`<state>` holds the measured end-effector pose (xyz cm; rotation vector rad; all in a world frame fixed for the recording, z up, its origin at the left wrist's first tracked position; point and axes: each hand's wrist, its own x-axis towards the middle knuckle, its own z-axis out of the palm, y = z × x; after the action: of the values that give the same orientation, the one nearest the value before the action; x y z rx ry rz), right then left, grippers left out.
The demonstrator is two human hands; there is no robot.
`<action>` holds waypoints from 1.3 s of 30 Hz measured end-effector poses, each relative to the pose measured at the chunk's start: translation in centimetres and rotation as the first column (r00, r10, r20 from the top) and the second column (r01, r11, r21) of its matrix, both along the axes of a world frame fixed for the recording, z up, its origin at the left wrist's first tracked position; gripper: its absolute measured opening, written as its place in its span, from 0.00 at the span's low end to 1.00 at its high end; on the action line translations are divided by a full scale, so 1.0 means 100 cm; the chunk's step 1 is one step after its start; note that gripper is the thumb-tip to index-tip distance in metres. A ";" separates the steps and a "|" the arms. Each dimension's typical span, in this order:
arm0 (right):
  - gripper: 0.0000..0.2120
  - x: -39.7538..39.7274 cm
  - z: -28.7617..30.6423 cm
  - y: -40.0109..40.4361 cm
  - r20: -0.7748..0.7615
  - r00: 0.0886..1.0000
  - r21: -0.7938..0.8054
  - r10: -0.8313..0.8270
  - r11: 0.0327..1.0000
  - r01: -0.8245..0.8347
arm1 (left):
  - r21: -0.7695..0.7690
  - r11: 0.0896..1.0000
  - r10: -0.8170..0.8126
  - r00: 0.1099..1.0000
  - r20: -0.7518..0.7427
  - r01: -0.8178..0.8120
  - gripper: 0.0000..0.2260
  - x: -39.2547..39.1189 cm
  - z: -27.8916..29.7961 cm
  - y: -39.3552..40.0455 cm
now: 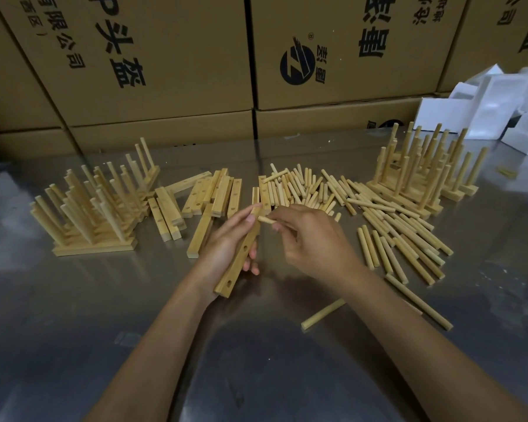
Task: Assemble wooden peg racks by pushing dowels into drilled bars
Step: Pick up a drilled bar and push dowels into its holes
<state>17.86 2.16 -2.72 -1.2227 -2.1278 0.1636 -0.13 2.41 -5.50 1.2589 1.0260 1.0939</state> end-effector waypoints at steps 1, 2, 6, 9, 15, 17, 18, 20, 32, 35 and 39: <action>0.10 0.000 0.000 0.000 0.015 1.000 0.011 -0.010 1.000 0.010 | 0.008 1.000 -0.003 1.000 -0.019 0.004 0.14 0.000 0.000 -0.001; 0.09 -0.001 0.001 -0.001 0.026 0.999 0.019 -0.021 1.000 0.020 | 0.009 1.000 -0.005 0.999 -0.034 0.005 0.15 0.000 0.000 -0.002; 0.10 -0.002 0.000 -0.001 0.041 0.998 0.019 -0.049 0.999 0.048 | 0.015 1.000 0.028 0.996 -0.081 -0.027 0.14 0.003 0.001 -0.004; 0.12 -0.004 -0.003 -0.001 0.059 0.995 -0.011 -0.077 0.997 0.078 | 0.039 0.998 0.052 0.991 -0.120 -0.048 0.13 0.006 0.002 -0.005; 0.12 -0.002 -0.010 0.001 -0.230 0.968 -0.181 -0.101 0.982 0.060 | 0.038 0.999 0.039 0.990 -0.133 -0.034 0.13 0.007 0.004 -0.007; 0.11 -0.003 -0.013 0.004 -0.274 0.954 -0.231 -0.125 0.971 0.061 | 0.041 0.998 0.051 0.988 -0.143 -0.046 0.14 0.007 0.004 -0.007; 0.10 -0.004 -0.014 0.005 -0.294 0.946 -0.266 -0.138 0.962 0.058 | 0.042 0.998 0.062 0.987 -0.147 -0.057 0.14 0.007 0.004 -0.007; 0.09 -0.003 -0.012 0.009 -0.344 0.924 -0.348 -0.165 0.937 0.038 | 0.039 0.996 0.083 0.986 -0.145 -0.079 0.15 0.010 0.004 -0.006; 0.13 0.048 0.001 0.031 -0.291 0.865 -0.363 -0.409 0.884 0.296 | -0.089 0.969 0.234 0.972 0.011 -0.232 0.14 0.006 0.004 0.002; 0.11 0.059 -0.012 0.034 0.081 0.907 -0.349 -0.414 0.840 0.414 | -0.121 0.961 0.257 0.965 0.053 -0.250 0.11 0.005 0.004 0.003; 0.12 0.062 -0.017 0.037 0.149 0.946 -0.352 -0.288 0.879 0.323 | -0.154 0.952 0.278 0.957 0.078 -0.264 0.10 0.005 0.004 0.004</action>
<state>24.01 5.81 -4.46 -1.8055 -2.0020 0.3910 0.36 2.84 -5.06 0.9584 1.2037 1.2556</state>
